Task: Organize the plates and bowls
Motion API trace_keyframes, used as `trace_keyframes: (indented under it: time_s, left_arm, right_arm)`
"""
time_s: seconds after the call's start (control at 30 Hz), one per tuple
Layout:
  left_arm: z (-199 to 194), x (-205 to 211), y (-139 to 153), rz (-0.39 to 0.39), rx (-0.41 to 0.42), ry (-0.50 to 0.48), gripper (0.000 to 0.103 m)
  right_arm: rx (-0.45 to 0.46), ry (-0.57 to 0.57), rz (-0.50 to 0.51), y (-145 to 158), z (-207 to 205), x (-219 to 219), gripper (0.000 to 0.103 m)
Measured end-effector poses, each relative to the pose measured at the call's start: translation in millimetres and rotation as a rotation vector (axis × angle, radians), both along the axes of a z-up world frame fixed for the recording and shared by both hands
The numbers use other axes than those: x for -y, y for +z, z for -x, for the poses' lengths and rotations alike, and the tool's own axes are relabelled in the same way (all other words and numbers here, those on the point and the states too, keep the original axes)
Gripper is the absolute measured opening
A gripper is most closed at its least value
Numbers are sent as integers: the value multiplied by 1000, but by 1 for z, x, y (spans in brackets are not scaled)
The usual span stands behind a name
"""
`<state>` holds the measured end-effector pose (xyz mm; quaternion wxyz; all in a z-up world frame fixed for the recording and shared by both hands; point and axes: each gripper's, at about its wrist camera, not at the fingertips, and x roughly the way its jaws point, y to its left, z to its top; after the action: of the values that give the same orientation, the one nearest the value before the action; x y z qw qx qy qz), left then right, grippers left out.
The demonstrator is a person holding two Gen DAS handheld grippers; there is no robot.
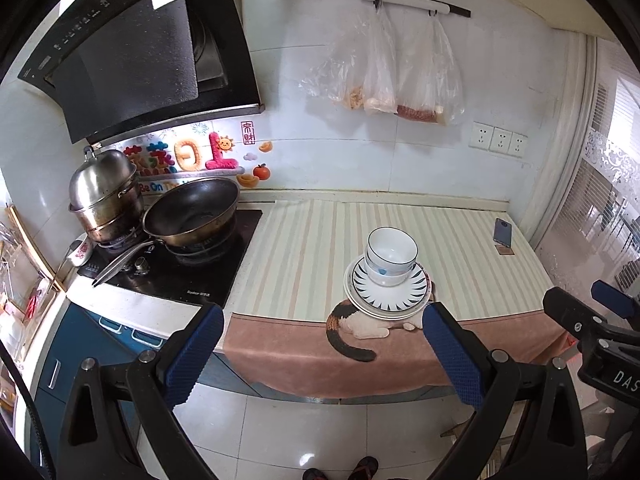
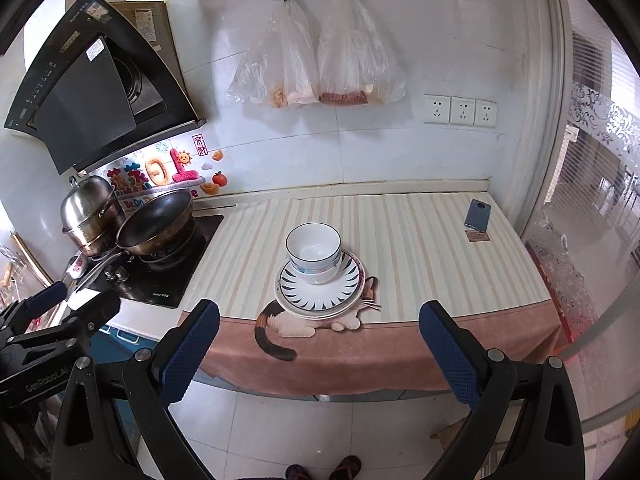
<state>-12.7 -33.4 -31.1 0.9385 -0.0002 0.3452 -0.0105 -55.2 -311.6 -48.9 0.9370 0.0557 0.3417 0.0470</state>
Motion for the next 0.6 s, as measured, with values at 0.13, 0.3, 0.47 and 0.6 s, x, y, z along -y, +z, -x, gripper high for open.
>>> trace_keyframes:
  time_s: [0.13,0.3,0.47,0.6]
  left_arm:
    - [7,-5,1,3,5,-2,102]
    - [15,-6,0,0,5,-12,102]
    - [17,-8,0,2,5,-11,102]
    - [24,-9,0,5,5,-6,102]
  right_arm:
    - [2,5,9,1,9,-6,102]
    - [9,5,28,4,20,-12,102]
    - [13,3,37,6,25,-15,102]
    - [17,-1,44,7,27,-17,102]
